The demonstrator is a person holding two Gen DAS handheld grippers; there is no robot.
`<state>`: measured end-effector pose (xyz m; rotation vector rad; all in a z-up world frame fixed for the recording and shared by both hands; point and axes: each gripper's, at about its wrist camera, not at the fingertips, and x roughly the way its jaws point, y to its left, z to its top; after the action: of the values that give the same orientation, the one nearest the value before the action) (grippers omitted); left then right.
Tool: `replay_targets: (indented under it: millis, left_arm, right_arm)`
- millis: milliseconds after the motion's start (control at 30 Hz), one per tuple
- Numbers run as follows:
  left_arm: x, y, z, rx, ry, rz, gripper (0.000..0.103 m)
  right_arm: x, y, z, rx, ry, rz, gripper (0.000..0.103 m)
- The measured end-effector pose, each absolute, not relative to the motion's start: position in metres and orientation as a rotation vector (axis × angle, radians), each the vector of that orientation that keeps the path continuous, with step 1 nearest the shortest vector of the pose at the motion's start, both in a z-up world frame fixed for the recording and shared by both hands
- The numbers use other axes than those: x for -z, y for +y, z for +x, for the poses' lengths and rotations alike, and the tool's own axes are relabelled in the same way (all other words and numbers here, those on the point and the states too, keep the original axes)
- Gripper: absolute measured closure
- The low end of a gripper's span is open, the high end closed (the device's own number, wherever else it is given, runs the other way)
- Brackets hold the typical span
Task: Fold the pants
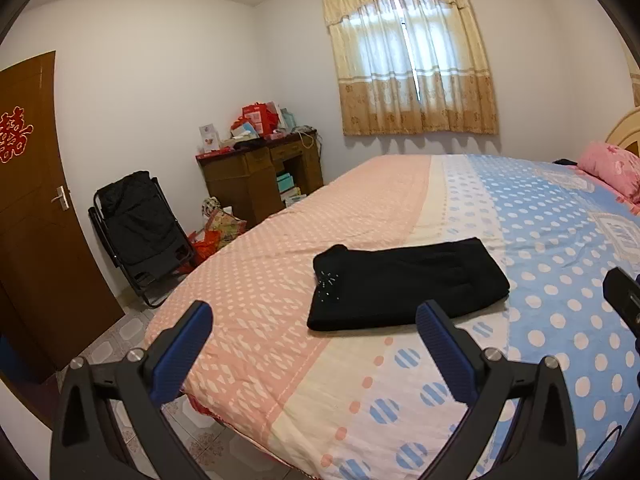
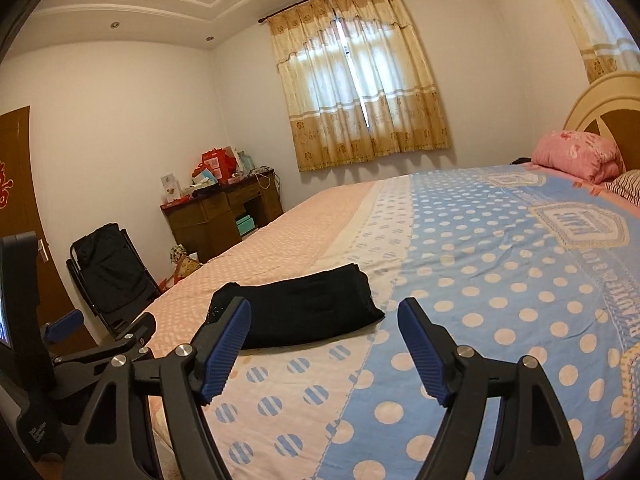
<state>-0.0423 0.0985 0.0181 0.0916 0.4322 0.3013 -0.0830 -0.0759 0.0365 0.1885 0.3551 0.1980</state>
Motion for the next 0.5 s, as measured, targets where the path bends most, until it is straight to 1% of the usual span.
replay_targets:
  millis: [500]
  left_arm:
    - [-0.0165,0.0934,-0.0475,-0.294,0.455,0.069,0.000]
  right_arm:
    - [-0.0342,-0.0829,-0.0816,-0.189,0.361,0.211,0.026]
